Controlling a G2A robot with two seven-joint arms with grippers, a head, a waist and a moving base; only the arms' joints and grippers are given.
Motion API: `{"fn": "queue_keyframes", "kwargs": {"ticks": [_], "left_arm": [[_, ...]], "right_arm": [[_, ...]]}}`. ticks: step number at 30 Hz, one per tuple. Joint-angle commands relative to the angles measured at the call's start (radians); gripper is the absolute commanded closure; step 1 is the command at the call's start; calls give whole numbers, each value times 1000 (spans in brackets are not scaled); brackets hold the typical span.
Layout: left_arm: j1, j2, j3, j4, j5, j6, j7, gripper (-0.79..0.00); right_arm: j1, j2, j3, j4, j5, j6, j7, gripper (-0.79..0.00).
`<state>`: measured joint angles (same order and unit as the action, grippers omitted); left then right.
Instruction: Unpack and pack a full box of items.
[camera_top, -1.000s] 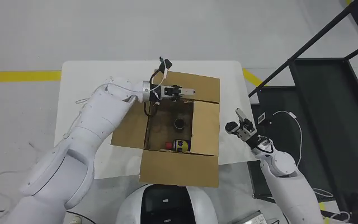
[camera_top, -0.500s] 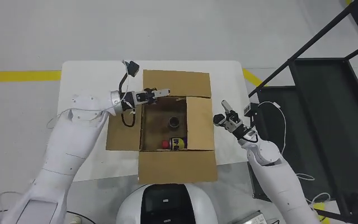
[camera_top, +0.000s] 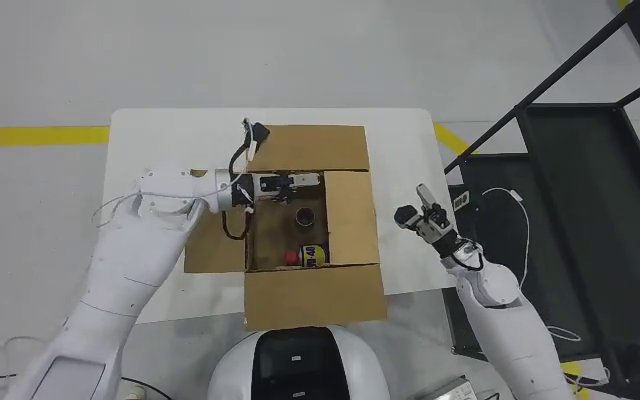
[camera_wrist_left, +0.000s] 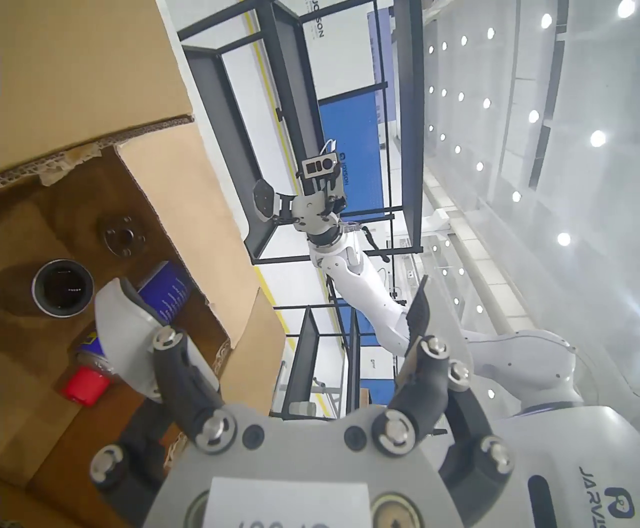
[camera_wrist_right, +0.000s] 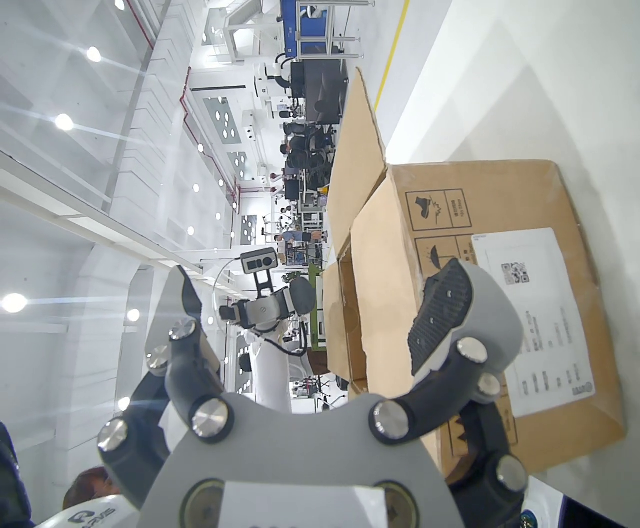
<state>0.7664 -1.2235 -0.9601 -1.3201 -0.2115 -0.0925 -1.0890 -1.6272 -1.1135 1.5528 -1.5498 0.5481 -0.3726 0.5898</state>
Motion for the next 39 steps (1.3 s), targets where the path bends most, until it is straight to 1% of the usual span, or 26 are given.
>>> {"fn": "queue_keyframes", "kwargs": {"ticks": [1, 5, 8, 14, 19, 22, 24, 27, 30, 39], "left_arm": [[-55, -17, 48, 68, -13, -11, -20, -785], [-140, -60, 143, 224, -14, -49, 1, -785], [-178, -97, 212, 319, -6, -99, 48, -785], [-208, -172, 320, 463, -26, -226, 119, -785], [-226, -226, 367, 551, -27, -304, 223, -785], [-243, -250, 378, 571, -34, -363, 240, -785], [-254, -261, 381, 573, -42, -395, 226, -785], [-273, -275, 386, 571, -67, -414, 152, -785], [-289, -289, 388, 571, -95, -429, 112, -785], [-334, -343, 401, 571, -175, -483, 42, -785]], "right_arm": [[-47, 6, 38, -28, 11, -3, 51, -785], [-135, 15, 113, -87, 46, -7, 128, -785], [-195, 19, 164, -132, 72, -12, 154, -785], [-287, 21, 222, -205, 99, -15, 198, -785], [-331, 21, 237, -246, 87, -17, 226, -785], [-354, 21, 233, -280, 70, -20, 247, -785], [-371, 20, 228, -308, 53, -22, 260, -785], [-391, 20, 222, -341, 33, -25, 273, -785], [-402, 19, 217, -361, 19, -26, 276, -785], [-430, 20, 182, -428, -30, -13, 314, -785]]}}
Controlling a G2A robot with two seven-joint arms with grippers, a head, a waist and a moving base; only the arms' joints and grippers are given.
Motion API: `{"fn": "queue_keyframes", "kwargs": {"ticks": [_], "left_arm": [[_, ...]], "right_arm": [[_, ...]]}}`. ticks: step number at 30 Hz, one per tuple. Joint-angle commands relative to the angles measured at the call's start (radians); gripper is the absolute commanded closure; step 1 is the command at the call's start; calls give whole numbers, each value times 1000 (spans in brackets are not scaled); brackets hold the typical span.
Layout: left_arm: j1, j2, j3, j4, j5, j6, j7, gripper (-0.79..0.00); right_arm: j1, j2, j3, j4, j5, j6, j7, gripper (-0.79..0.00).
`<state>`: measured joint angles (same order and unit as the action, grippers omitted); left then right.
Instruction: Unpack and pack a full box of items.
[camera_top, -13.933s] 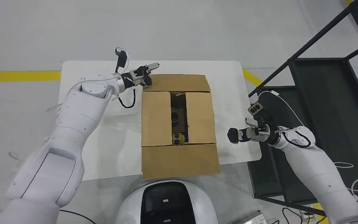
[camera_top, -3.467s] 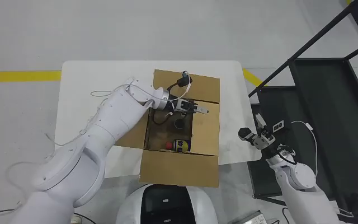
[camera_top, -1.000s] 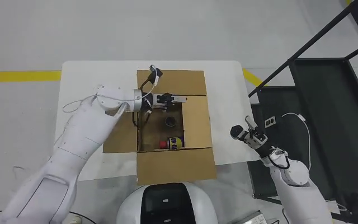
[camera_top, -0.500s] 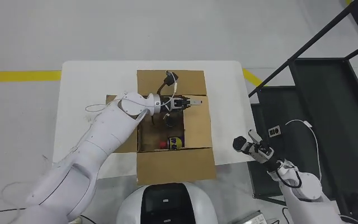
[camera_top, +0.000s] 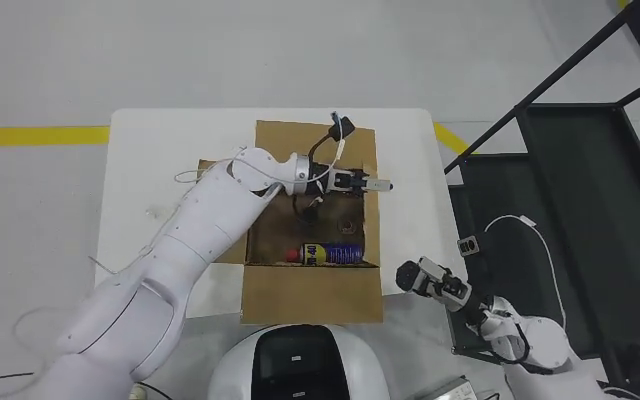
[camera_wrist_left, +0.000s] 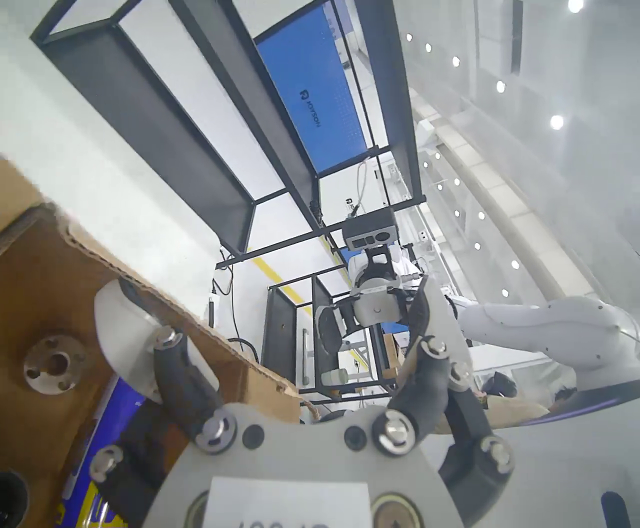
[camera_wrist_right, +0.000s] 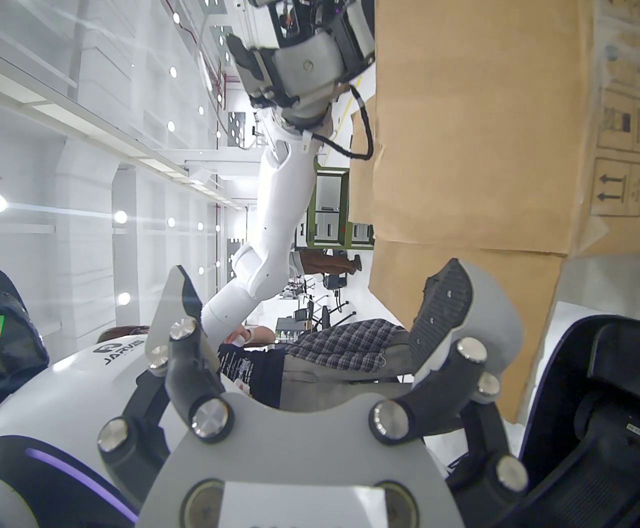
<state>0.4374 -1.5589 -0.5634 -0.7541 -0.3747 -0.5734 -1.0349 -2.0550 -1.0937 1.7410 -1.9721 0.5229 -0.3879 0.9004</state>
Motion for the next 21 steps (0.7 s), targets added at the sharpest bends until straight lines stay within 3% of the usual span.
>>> {"fn": "queue_keyframes", "kwargs": {"ticks": [1, 5, 8, 10, 21], "left_arm": [[-11, -16, 8, 12, -23, -4, -22, -785], [-32, -57, 38, 61, -61, 5, -64, -785], [-32, -90, 43, 108, -141, -72, -118, -785], [-52, -105, 43, 149, -160, -73, -139, -785], [-70, -148, 73, 201, -159, -78, -134, -785]], "right_arm": [[-3, 0, -13, -9, -13, 5, 3, -785], [18, -3, -57, -4, -42, 14, -26, -785], [47, -5, -86, 10, -66, 20, -58, -785], [62, -6, -101, 16, -75, 22, -70, -785], [125, -13, -127, 56, -45, -3, -172, -785]]}}
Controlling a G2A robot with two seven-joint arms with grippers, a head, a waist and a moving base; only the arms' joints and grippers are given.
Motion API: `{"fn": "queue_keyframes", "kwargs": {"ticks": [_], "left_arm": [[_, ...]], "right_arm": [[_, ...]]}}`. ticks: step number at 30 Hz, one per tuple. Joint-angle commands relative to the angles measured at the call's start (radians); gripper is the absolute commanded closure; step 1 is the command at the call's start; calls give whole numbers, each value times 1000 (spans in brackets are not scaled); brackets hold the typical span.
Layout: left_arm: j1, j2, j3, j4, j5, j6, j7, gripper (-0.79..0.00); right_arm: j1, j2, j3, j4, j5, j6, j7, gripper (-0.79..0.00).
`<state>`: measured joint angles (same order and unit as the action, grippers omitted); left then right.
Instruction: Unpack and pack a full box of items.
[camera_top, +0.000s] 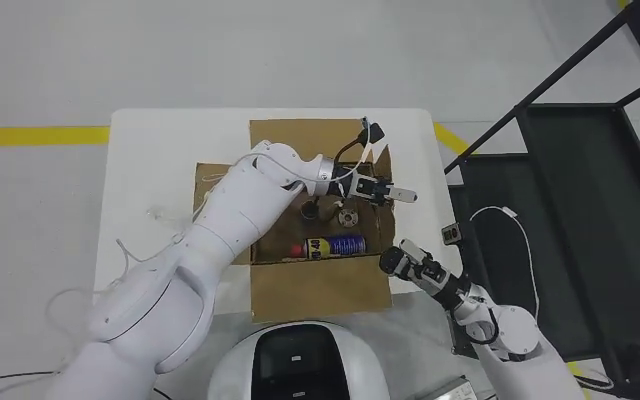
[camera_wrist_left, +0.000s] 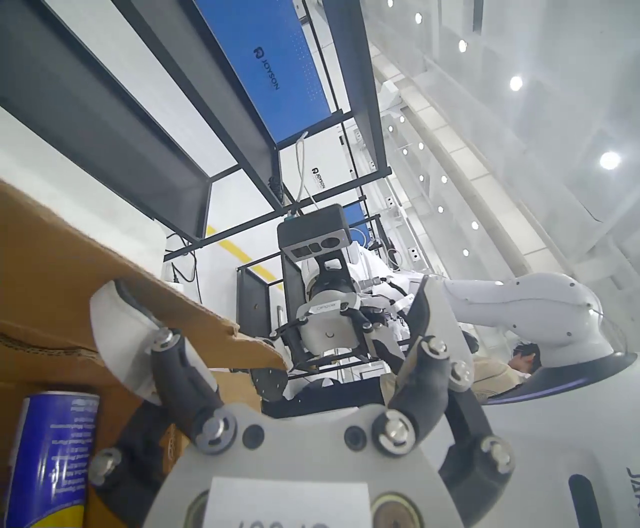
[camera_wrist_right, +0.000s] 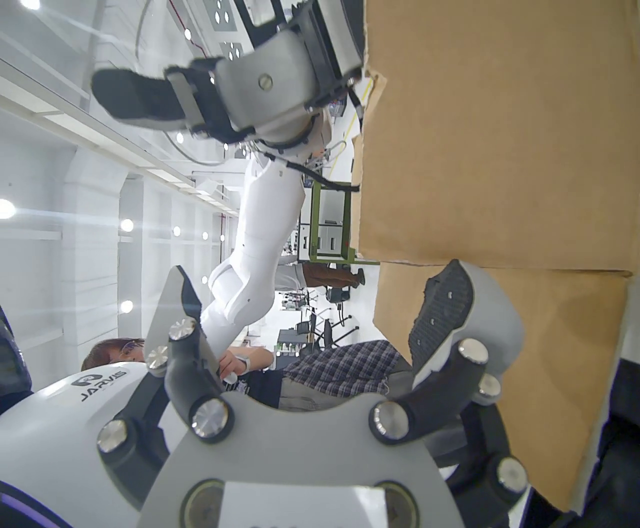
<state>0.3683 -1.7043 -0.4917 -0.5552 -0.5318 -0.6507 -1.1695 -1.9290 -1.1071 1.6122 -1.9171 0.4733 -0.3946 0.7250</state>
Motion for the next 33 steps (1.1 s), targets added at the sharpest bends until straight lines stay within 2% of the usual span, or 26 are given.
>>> {"fn": "queue_keyframes", "kwargs": {"ticks": [1, 3, 7, 13, 19, 22, 25, 29, 33], "left_arm": [[-2, -4, 2, 4, -2, -1, 1, -785], [-5, -8, 3, 8, -5, -3, 3, -785], [-10, -13, 7, 15, -5, -3, 3, -785], [-13, -16, 9, 26, -10, -2, 2, -785], [-19, 1, -7, 32, -4, -20, 20, -785], [-18, 29, -26, 11, 13, -40, 40, -785], [-9, 69, -54, -31, 35, -55, 55, -785], [27, 137, -112, -111, 61, -59, 59, -785], [98, 214, -196, -215, 110, -62, 62, -785]], "right_arm": [[-6, 2, 2, -1, 7, 15, 29, -785], [-21, 8, 15, -2, -27, 29, 94, -785], [-38, 11, 14, -8, -21, 36, 132, -785], [13, -2, 2, 10, 125, -6, -2, -785], [37, -4, 40, 61, 178, -18, -43, -785], [47, -5, 54, 90, 183, -21, -60, -785], [65, -7, 60, 121, 165, -30, -102, -785], [109, -14, 42, 177, 73, -57, -202, -785], [156, -22, 6, 240, 7, -107, -264, -785]]}}
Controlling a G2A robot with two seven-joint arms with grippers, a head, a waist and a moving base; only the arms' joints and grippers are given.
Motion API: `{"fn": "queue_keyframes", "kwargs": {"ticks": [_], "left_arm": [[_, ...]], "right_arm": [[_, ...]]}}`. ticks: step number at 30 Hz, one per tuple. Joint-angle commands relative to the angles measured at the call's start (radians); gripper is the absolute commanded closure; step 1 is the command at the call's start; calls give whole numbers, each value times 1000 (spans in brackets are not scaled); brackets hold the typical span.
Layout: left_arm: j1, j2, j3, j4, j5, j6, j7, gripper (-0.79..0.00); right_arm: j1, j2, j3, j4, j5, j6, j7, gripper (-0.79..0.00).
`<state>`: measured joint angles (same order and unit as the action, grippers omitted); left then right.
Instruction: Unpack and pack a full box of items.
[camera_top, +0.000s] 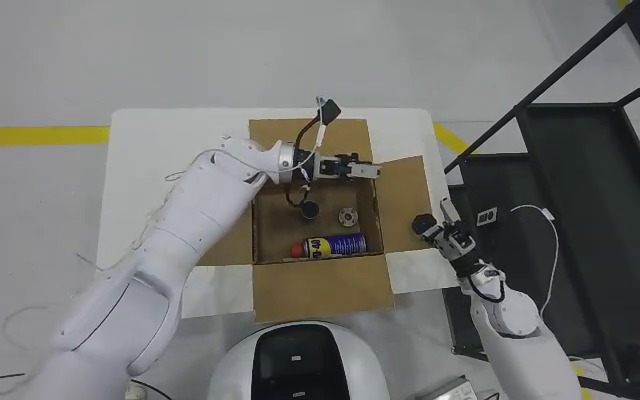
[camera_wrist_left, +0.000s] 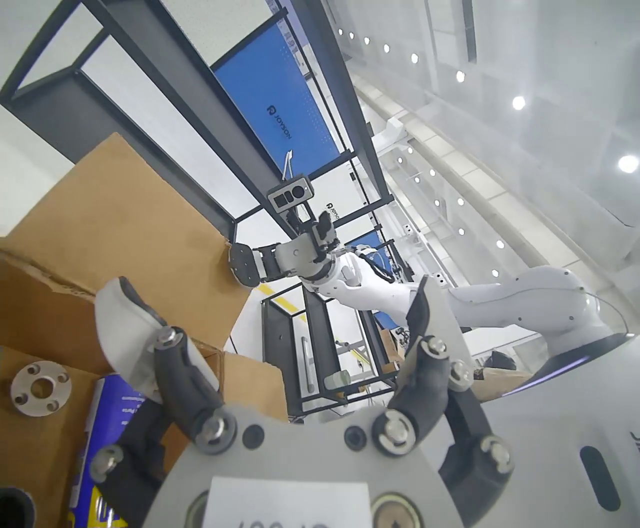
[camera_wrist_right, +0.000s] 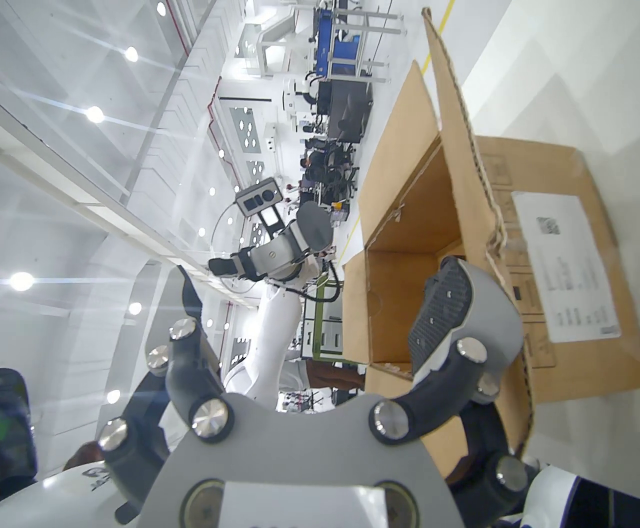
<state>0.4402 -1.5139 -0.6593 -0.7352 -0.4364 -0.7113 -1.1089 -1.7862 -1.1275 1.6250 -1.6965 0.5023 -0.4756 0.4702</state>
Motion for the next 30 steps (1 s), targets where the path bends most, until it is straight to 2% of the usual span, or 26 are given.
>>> {"fn": "queue_keyframes", "kwargs": {"ticks": [1, 5, 9, 13, 16, 20, 25, 30], "left_arm": [[51, 44, -56, -65, 28, -2, 3, -785], [190, 124, -187, -234, 90, 40, 24, -785], [385, 199, -347, -492, 181, 127, 67, -785], [573, 250, -495, -759, 266, 212, 105, -785], [676, 271, -570, -905, 316, 252, 132, -785], [767, 288, -634, -1029, 365, 280, 170, -785], [844, 300, -700, -1108, 400, 295, 238, -785], [902, 309, -764, -1137, 401, 307, 318, -785]], "right_arm": [[25, -4, -15, 45, -56, -50, -27, -785], [79, -14, -63, 131, -133, -90, -94, -785], [123, -23, -101, 197, -176, -95, -139, -785], [157, -29, -135, 244, -244, -99, -151, -785], [173, -33, -157, 269, -273, -91, -146, -785], [186, -35, -176, 283, -280, -86, -124, -785], [172, -35, -159, 255, -262, -115, -120, -785], [79, -25, -90, 147, -205, -199, -70, -785]]}}
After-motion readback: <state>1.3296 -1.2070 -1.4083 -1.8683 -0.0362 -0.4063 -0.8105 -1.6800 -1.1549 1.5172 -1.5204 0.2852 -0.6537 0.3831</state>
